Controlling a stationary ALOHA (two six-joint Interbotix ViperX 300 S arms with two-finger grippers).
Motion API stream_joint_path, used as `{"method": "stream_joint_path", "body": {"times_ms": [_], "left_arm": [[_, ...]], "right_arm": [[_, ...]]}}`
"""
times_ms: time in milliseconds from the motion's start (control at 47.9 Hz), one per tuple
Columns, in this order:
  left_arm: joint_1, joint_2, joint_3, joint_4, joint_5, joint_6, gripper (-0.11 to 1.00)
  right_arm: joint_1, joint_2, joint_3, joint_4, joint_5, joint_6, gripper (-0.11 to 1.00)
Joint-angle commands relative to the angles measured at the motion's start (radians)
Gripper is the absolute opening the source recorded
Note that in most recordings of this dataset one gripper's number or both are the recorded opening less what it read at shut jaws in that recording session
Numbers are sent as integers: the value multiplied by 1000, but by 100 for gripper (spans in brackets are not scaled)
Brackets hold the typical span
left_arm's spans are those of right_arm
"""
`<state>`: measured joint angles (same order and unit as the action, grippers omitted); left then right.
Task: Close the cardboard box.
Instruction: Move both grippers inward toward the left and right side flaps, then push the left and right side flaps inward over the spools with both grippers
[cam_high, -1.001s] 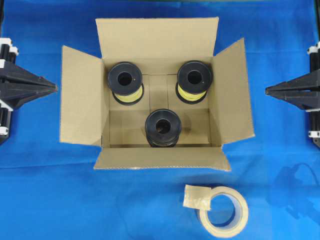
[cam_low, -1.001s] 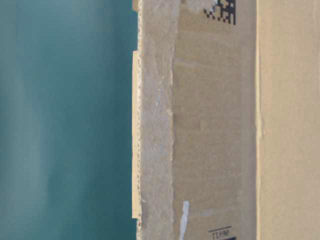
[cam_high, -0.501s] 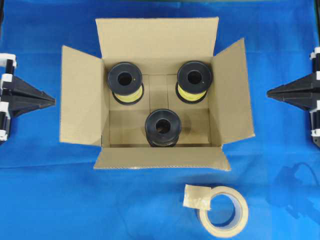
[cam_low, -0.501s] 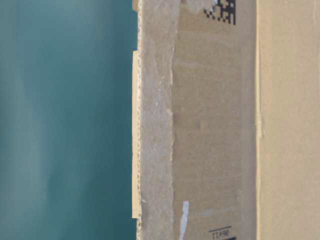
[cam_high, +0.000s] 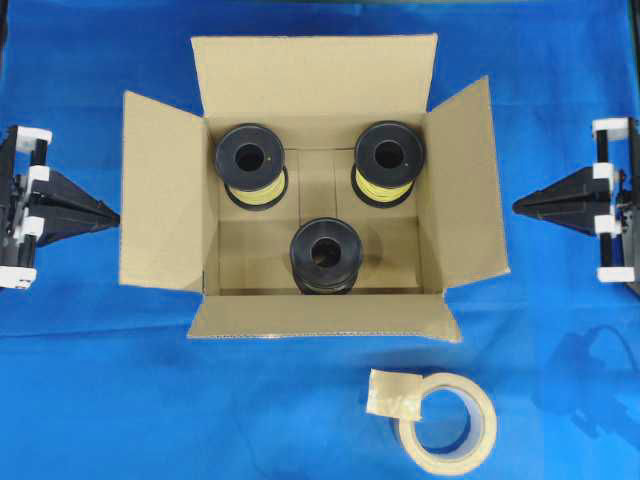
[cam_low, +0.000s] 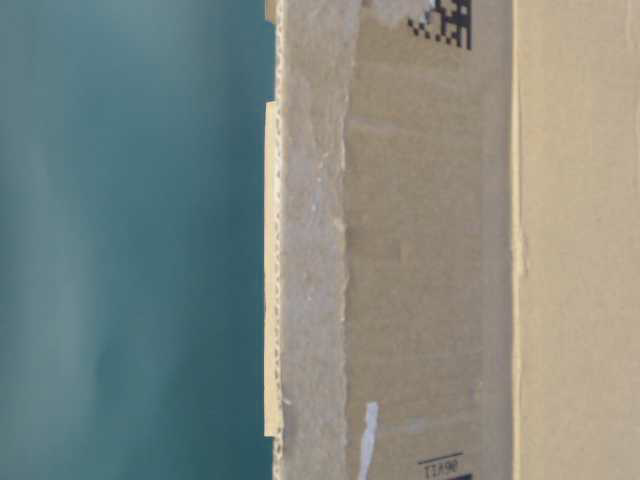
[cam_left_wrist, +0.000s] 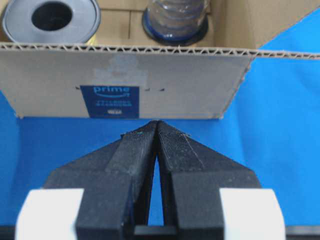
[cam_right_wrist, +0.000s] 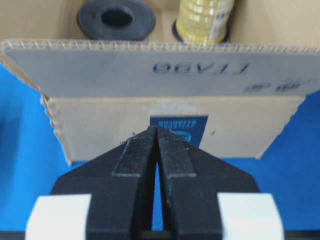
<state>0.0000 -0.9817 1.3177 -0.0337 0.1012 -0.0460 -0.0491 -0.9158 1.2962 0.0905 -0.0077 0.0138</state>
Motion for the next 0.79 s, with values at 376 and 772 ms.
{"method": "stream_joint_path", "body": {"times_ms": [376, 772], "left_arm": [[0, 121, 0, -3, -137, -3, 0], [20, 405, -87, -3, -476, 29, 0]], "right_arm": [[-5, 123, 6, 18, -143, 2, 0], [-5, 373, -84, 25, -383, -2, 0]]}}
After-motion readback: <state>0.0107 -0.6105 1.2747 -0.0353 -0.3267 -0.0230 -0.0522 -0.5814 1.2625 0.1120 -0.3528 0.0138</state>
